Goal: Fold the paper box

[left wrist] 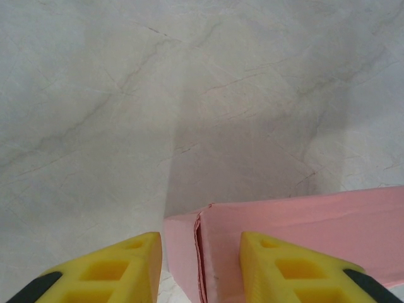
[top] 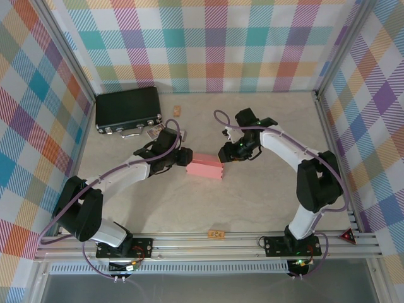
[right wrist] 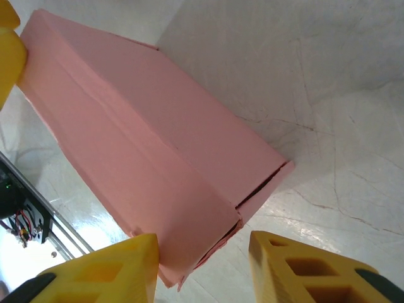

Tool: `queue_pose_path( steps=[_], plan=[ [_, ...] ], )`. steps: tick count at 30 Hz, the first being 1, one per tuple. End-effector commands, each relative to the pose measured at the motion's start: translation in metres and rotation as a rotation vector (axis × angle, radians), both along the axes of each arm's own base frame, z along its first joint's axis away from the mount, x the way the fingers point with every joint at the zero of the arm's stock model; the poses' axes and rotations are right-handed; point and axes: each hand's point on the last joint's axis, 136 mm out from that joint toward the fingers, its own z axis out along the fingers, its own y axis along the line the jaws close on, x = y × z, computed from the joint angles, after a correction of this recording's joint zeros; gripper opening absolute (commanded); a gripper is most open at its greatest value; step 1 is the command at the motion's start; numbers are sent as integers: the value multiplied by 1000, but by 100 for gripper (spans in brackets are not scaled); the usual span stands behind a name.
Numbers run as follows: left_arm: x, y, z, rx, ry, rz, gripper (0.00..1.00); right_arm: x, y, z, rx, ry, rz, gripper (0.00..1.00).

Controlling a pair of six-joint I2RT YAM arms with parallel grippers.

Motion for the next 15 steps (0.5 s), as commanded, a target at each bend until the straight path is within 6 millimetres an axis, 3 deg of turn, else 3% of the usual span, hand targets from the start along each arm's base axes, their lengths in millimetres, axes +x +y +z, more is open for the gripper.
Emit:
queue_pose_path(
  steps=[1, 11, 15],
  plan=[
    [-16, 9, -26, 32, 81, 5, 38, -13, 2, -8, -1, 49, 28, 43],
    [-24, 14, -38, 39, 99, 12, 38, -22, -12, -34, -95, 75, 33, 47],
    [-26, 16, -43, 46, 105, 15, 38, -22, -15, -36, -124, 61, 39, 47]
  ],
)
